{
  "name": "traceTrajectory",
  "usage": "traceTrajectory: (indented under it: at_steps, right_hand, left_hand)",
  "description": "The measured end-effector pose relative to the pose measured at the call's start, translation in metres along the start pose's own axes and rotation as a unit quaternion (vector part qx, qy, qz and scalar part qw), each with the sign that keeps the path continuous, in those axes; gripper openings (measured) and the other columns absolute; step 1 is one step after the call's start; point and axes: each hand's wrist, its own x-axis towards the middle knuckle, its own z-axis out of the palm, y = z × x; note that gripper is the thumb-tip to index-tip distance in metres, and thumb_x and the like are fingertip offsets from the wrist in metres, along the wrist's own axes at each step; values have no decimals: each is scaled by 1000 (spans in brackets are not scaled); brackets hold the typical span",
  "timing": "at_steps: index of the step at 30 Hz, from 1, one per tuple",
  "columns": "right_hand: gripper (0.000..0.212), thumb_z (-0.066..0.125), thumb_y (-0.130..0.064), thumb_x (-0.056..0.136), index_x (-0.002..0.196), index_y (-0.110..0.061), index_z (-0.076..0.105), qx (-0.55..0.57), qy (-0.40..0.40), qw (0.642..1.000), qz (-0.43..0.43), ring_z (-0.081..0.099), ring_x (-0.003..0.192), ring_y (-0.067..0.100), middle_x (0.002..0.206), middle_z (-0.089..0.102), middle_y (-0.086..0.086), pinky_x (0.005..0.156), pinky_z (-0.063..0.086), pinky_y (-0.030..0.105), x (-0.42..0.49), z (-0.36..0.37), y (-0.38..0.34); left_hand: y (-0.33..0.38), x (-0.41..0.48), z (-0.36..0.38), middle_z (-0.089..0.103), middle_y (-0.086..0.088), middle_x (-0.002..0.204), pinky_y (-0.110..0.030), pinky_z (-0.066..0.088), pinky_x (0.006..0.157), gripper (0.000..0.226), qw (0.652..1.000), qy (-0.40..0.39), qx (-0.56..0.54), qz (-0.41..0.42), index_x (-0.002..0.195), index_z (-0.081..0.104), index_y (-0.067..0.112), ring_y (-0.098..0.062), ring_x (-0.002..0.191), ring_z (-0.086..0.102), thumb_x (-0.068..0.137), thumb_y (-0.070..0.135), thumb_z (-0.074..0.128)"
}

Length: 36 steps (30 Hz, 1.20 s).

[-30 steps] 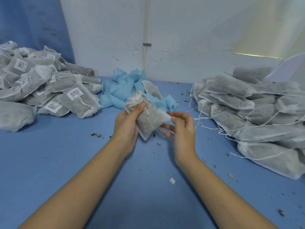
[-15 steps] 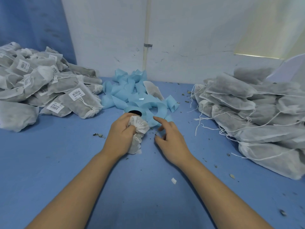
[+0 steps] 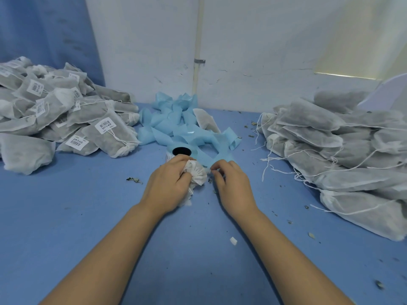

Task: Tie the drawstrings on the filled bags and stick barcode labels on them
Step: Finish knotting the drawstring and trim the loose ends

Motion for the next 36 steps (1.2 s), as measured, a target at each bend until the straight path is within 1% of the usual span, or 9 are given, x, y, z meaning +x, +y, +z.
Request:
traceTrajectory:
  at_steps: [3, 7, 9, 13, 16, 25, 31, 34, 36]
  right_hand:
    - [15, 49, -14, 98, 107, -17, 61, 48, 63, 997, -17, 51, 83, 11, 92, 53, -7, 71, 37, 22, -6, -4, -4]
    - [43, 51, -10, 97, 137, -23, 44, 165, 57, 985, 15, 54, 90, -12, 106, 57, -15, 77, 40, 5, -9, -6, -8]
    - [44, 52, -8, 96, 138, -19, 42, 176, 50, 983, 27, 53, 90, -19, 112, 59, -11, 78, 39, 1, -7, -5, -5]
    - [43, 53, -7, 95, 137, -16, 47, 182, -18, 982, 40, 52, 120, 5, 133, 56, -6, 99, 39, 15, -4, -5, -1]
    - [43, 56, -11, 95, 137, -17, 50, 183, -73, 980, 19, 47, 126, 3, 136, 54, -9, 105, 36, 19, -3, -7, 0]
    - [24, 60, -8, 90, 112, -15, 69, 253, -29, 966, 48, 63, 93, 3, 104, 71, -8, 80, 47, 14, -2, -6, 2]
    - [23, 61, -8, 91, 92, -29, 71, 321, -7, 945, 61, 65, 86, -3, 88, 72, -20, 78, 47, 11, -1, -7, 0]
    - [16, 60, -10, 92, 93, -21, 72, 340, 19, 935, 101, 65, 83, -1, 88, 73, -13, 79, 48, 16, 1, -8, 1]
    - [19, 60, -9, 92, 88, -24, 71, 360, 36, 925, 116, 63, 76, -7, 80, 72, -18, 74, 47, 11, 1, -10, 1]
  left_hand:
    - [3, -1, 0, 58, -2, 91, -44, 45, 72, 27, 999, -8, -43, -22, 79, 57, 3, -26, 77, 53, 75, 18, 35]
    - [7, 2, 1, 51, -19, 78, -29, 38, 65, 31, 977, -22, -195, -82, 78, 53, -13, -25, 71, 47, 64, 12, 41]
    - [6, 4, 0, 42, -14, 71, -24, 32, 59, 30, 962, -22, -247, -115, 74, 48, -15, -18, 67, 38, 58, 10, 43]
    - [3, 6, 0, 43, -11, 73, -28, 31, 61, 32, 947, -25, -290, -134, 75, 49, -18, -16, 68, 38, 55, 8, 44]
    - [3, 6, -1, 44, -8, 70, -26, 33, 60, 28, 943, -26, -300, -143, 72, 49, -13, -15, 66, 40, 55, 8, 45]
    - [15, 2, 8, 71, -8, 93, -26, 48, 83, 41, 940, -75, -312, -114, 90, 71, 13, -15, 89, 63, 58, 9, 45]
    - [20, 0, 8, 68, -5, 88, -16, 46, 73, 42, 941, -58, -313, -114, 94, 68, 2, -11, 82, 60, 59, 9, 45]
    - [21, 1, 7, 65, -9, 89, -16, 45, 72, 46, 943, -53, -309, -111, 96, 65, -6, -11, 81, 58, 59, 9, 44]
    - [20, 1, 7, 60, -12, 87, -18, 43, 70, 45, 947, -42, -298, -113, 96, 61, -13, -14, 79, 54, 60, 9, 44]
